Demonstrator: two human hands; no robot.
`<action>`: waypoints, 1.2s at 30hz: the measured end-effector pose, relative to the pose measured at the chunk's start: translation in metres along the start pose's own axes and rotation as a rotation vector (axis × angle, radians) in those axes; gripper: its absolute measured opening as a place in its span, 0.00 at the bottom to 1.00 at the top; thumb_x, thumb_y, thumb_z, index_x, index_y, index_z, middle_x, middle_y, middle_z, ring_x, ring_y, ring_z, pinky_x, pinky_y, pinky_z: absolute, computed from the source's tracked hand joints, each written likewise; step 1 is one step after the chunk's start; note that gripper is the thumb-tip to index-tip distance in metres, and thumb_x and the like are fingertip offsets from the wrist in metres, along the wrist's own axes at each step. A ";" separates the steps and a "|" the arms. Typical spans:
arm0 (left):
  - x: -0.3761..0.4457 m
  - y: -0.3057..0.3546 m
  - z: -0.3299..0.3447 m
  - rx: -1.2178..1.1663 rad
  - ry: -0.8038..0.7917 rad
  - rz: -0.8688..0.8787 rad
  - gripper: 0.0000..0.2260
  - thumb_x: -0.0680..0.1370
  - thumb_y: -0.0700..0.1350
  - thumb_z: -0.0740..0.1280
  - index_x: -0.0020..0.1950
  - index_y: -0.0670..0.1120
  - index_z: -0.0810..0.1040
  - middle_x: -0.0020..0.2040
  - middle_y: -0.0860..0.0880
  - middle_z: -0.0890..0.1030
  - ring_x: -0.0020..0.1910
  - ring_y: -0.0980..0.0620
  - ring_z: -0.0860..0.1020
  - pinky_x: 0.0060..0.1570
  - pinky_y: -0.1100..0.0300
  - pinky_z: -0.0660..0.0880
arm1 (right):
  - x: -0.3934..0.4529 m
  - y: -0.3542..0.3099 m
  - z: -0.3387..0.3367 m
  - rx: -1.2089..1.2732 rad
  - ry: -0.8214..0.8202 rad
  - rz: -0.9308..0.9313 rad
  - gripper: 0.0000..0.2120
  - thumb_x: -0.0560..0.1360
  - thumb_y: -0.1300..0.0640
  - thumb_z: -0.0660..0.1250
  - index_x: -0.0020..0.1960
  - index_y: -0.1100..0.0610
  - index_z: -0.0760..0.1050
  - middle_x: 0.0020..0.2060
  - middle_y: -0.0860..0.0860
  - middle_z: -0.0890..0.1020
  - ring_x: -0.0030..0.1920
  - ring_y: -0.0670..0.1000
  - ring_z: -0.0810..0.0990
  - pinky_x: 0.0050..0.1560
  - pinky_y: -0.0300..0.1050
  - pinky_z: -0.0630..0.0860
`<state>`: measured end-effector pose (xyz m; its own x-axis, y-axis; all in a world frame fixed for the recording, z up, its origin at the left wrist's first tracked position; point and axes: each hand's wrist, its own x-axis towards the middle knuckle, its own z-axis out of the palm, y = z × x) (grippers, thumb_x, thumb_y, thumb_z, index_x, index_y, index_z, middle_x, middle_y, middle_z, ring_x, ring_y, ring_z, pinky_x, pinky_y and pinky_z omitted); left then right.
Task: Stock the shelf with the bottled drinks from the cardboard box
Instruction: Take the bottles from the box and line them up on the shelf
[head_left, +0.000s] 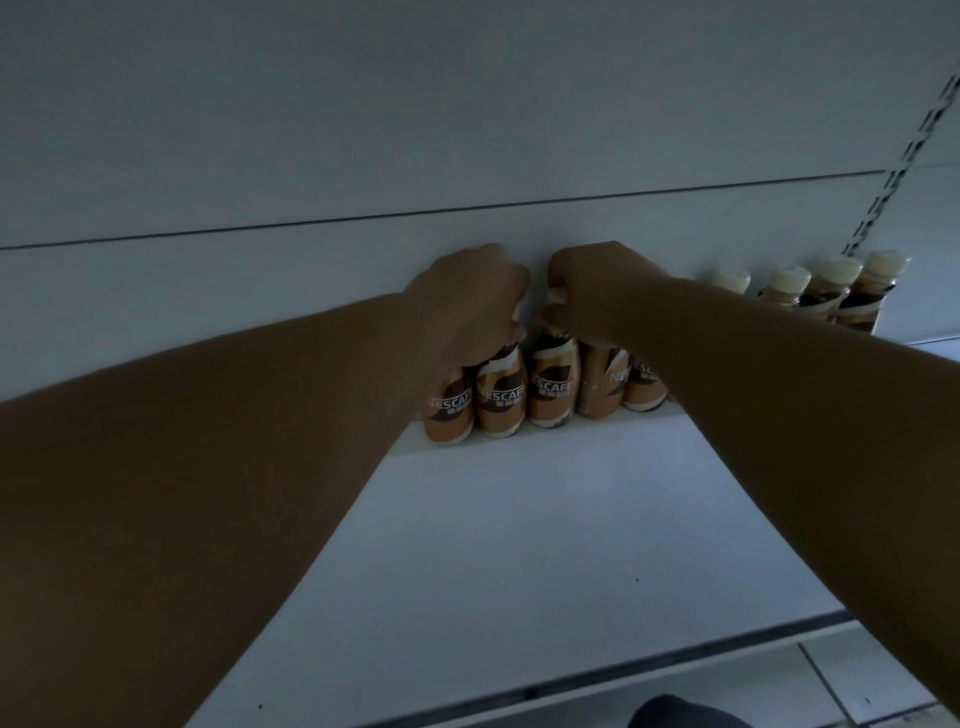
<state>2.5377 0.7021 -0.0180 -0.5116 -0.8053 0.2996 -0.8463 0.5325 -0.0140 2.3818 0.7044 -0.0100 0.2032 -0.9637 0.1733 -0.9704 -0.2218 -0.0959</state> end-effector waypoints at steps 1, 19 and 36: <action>0.000 0.001 -0.001 0.003 -0.005 0.012 0.12 0.74 0.48 0.70 0.53 0.44 0.77 0.48 0.44 0.73 0.45 0.44 0.75 0.38 0.55 0.65 | 0.001 -0.002 0.000 -0.018 -0.007 0.002 0.17 0.75 0.49 0.67 0.58 0.59 0.74 0.53 0.58 0.78 0.55 0.58 0.76 0.46 0.46 0.69; 0.004 0.002 0.000 0.028 -0.009 -0.058 0.13 0.73 0.51 0.72 0.48 0.42 0.78 0.45 0.44 0.77 0.38 0.48 0.71 0.38 0.56 0.66 | 0.005 -0.007 -0.002 -0.033 -0.022 -0.062 0.12 0.74 0.62 0.65 0.57 0.60 0.74 0.52 0.58 0.78 0.52 0.57 0.76 0.44 0.44 0.67; -0.001 0.009 0.000 0.061 -0.031 -0.057 0.12 0.74 0.48 0.70 0.52 0.42 0.78 0.52 0.43 0.75 0.50 0.44 0.75 0.43 0.57 0.64 | 0.007 -0.005 -0.001 0.001 0.020 -0.006 0.13 0.74 0.60 0.67 0.58 0.59 0.75 0.56 0.58 0.78 0.57 0.58 0.76 0.47 0.44 0.68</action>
<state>2.5303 0.7082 -0.0187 -0.4659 -0.8422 0.2714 -0.8812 0.4694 -0.0562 2.3876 0.6987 -0.0072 0.2060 -0.9593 0.1933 -0.9690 -0.2275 -0.0961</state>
